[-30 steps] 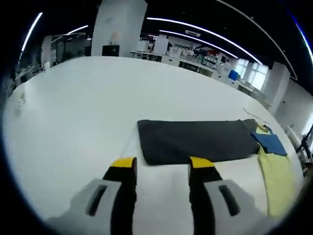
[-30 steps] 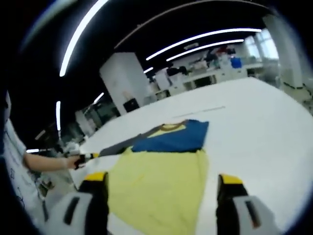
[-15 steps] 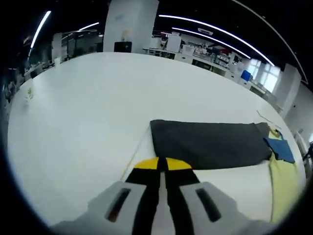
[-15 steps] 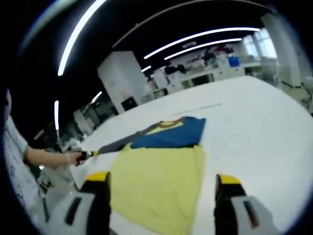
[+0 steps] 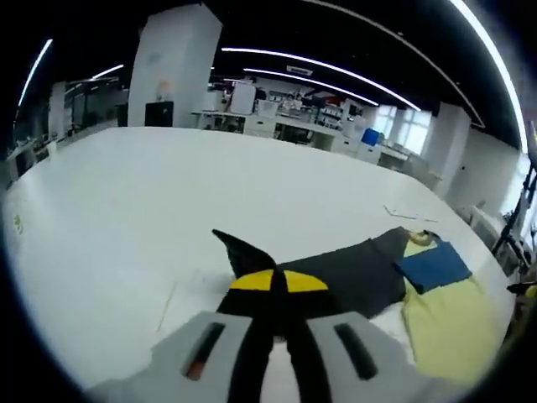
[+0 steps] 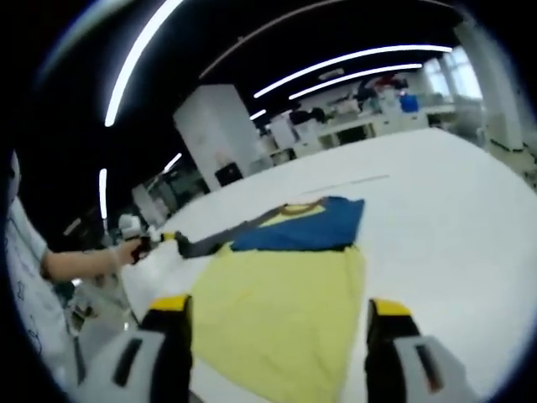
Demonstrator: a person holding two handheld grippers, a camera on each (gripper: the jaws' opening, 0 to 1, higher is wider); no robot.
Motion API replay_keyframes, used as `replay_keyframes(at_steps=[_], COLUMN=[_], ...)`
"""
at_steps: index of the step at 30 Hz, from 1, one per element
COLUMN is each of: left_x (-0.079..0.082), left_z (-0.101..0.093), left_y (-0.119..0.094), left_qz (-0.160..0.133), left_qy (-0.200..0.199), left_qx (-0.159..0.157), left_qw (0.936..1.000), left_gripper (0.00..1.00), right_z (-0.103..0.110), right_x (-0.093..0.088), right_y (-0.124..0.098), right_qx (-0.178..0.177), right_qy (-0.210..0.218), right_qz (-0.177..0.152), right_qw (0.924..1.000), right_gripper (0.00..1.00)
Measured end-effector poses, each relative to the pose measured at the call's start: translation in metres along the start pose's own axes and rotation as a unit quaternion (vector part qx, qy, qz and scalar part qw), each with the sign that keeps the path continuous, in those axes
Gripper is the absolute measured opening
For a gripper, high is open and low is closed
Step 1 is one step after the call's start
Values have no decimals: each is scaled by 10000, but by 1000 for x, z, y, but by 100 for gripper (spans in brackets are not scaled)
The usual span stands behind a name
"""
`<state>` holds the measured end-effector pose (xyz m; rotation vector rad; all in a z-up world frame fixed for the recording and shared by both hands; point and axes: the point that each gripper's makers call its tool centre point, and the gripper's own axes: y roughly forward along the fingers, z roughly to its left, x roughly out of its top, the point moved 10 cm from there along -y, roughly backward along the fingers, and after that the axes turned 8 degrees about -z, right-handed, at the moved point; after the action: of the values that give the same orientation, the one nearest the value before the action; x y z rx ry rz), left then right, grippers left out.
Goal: Fold the garment on the visible template until the final outline fits inside the template.
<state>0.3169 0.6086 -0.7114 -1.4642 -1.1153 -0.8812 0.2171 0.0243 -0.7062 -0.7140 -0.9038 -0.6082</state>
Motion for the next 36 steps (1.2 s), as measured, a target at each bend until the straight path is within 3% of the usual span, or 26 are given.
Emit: replay_keyframes(at_steps=[4, 6, 8, 10, 12, 18, 20, 31, 36], left_x=[9, 12, 11, 11, 10, 11, 9, -1, -8], left_z=[-31, -60, -63, -88, -97, -132, -152, -217, -253], left_y=[13, 18, 25, 25, 33, 63, 66, 106, 111], left_qz=[-16, -27, -4, 21, 38, 72, 94, 149, 190], left_qy=[119, 82, 78, 53, -69, -191, -197, -449, -568], left_qx=[-390, -636, -787, -950, -1093, -1453, -1579, -2052, -2305], left_qw=[9992, 9979, 9969, 9955, 9940, 9892, 9872, 9776, 9712], left_gripper=[0, 0, 0, 0, 0, 0, 0, 0, 0], right_z=[-1, -1, -2, -3, -2, -3, -5, -10, -11], right_x=[0, 0, -1, -3, -4, -5, -5, -8, -11], right_y=[0, 0, -1, -2, -3, -7, -8, -12, -13], right_qx=[-3, -2, -8, -29, -32, -64, -79, -182, -211], right_qy=[-38, 19, 33, -3, 7, 35, 50, 115, 165], right_qz=[24, 5, 2, 41, 53, 51, 47, 46, 73], right_qw=[10000, 10000, 10000, 10000, 10000, 10000, 9999, 9998, 9996], right_gripper=[85, 84, 84, 84, 84, 83, 83, 82, 81])
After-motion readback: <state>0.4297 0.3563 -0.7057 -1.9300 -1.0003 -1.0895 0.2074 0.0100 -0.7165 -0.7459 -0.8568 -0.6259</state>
